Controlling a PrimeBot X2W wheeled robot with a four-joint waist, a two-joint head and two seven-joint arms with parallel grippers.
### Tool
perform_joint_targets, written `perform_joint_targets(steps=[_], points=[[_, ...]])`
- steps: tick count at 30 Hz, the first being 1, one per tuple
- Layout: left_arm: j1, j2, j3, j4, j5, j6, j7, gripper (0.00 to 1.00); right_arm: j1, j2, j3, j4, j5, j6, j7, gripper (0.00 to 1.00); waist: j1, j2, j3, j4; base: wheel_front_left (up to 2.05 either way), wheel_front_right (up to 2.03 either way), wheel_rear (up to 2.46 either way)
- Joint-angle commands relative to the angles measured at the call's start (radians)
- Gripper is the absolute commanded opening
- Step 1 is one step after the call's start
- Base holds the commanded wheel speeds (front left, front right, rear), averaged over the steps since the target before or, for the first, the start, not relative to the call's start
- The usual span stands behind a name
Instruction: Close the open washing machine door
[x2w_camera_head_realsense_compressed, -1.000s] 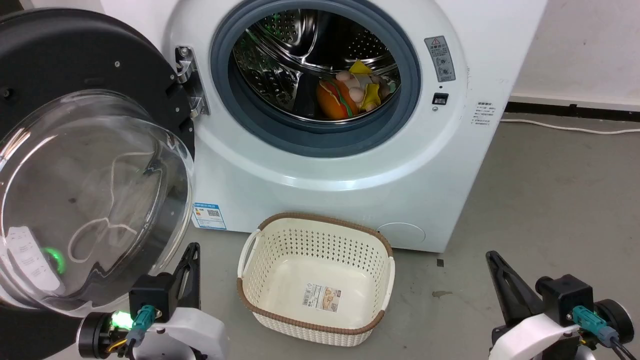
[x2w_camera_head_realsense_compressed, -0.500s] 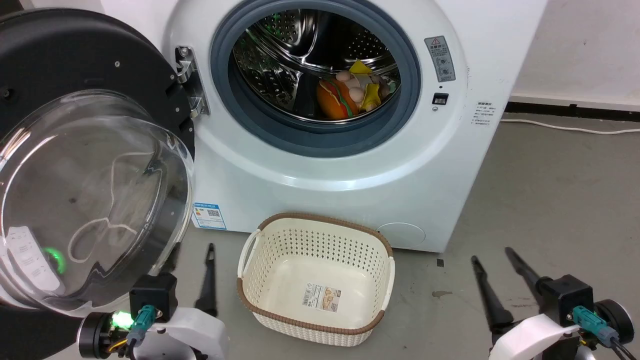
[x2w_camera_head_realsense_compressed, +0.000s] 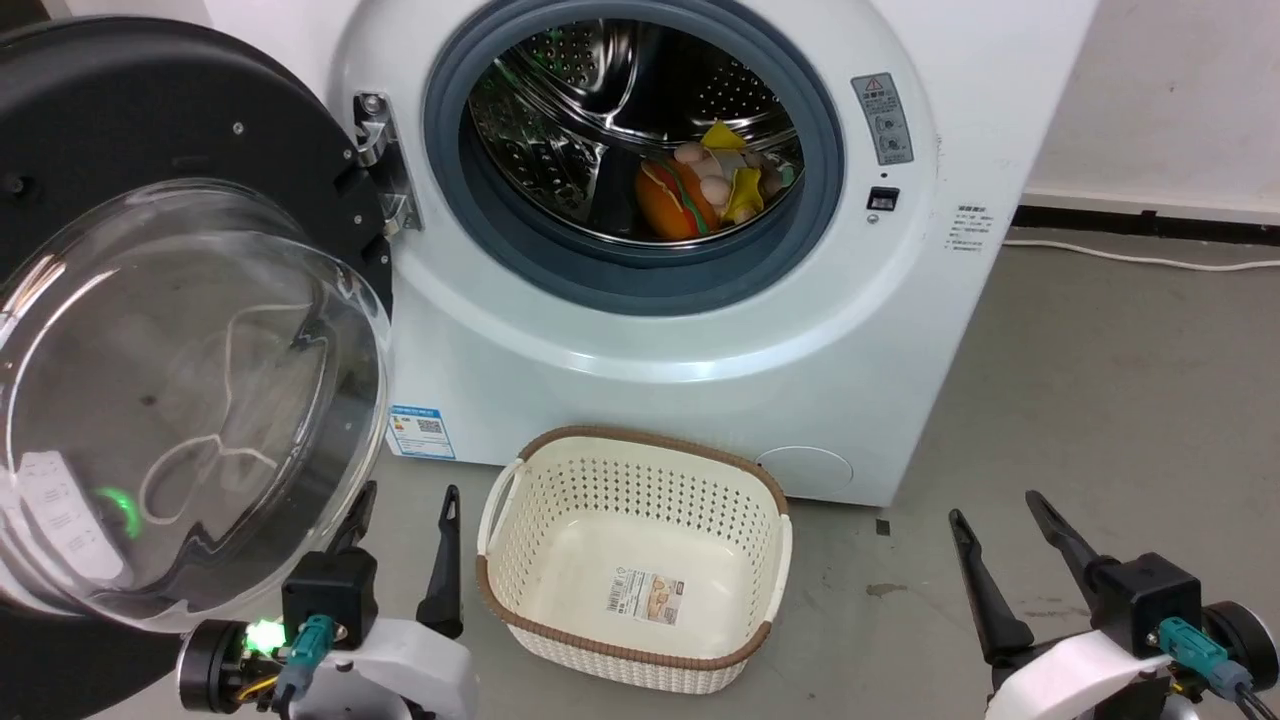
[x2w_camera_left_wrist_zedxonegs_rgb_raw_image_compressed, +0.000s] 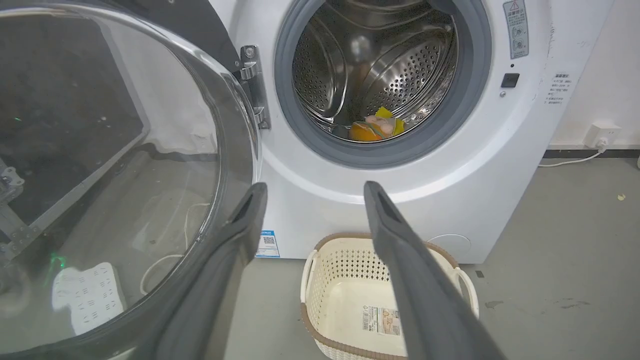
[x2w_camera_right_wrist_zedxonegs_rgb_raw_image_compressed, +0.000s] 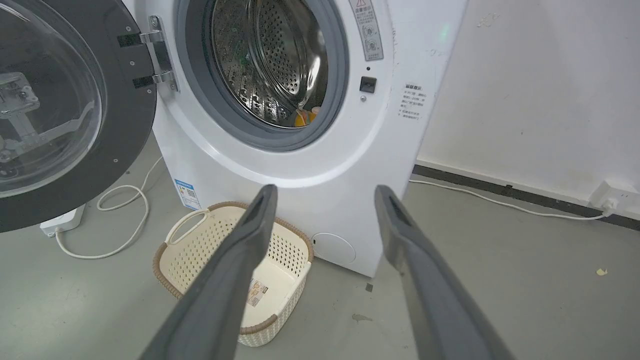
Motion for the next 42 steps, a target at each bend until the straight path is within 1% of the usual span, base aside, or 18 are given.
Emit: perform_joint_targets(steps=[1, 10, 23, 37, 38, 42], points=[[-0.003, 0.003, -0.007, 0.001, 0.000, 0.006, -0.011, 1.00, 0.015, -0.002, -0.001, -0.007, 0.005, 0.000, -0.013, 1.00, 0.0000, 0.0000, -0.001, 0.004, 0.00, 0.00, 0.00], [0.003, 0.010, -0.029, 0.002, -0.004, 0.016, -0.030, 1.00, 0.031, -0.007, 0.005, -0.009, 0.009, 0.000, -0.031, 1.00, 0.0000, 0.0000, -0.009, 0.044, 0.00, 0.00, 0.00], [0.015, 0.025, -0.057, 0.000, -0.008, 0.029, -0.057, 1.00, 0.050, -0.008, 0.020, -0.010, 0.004, 0.000, -0.059, 1.00, 0.0000, 0.0000, -0.020, 0.138, 0.00, 0.00, 0.00], [0.034, 0.029, -0.081, -0.019, -0.010, 0.059, -0.084, 1.00, 0.044, -0.035, 0.068, -0.012, 0.009, 0.000, -0.086, 1.00, 0.0000, 0.0000, -0.009, 0.201, 0.00, 0.00, 0.00], [0.039, 0.030, -0.087, -0.023, -0.010, 0.065, -0.090, 1.00, 0.045, -0.039, 0.074, -0.010, 0.011, 0.000, -0.093, 1.00, 0.0000, 0.0000, -0.010, 0.213, 0.00, 0.00, 0.00], [0.045, 0.034, -0.095, -0.026, -0.010, 0.072, -0.099, 1.00, 0.048, -0.039, 0.077, -0.009, 0.011, 0.000, -0.101, 1.00, 0.0000, 0.0000, -0.014, 0.227, 0.00, 0.00, 0.00]])
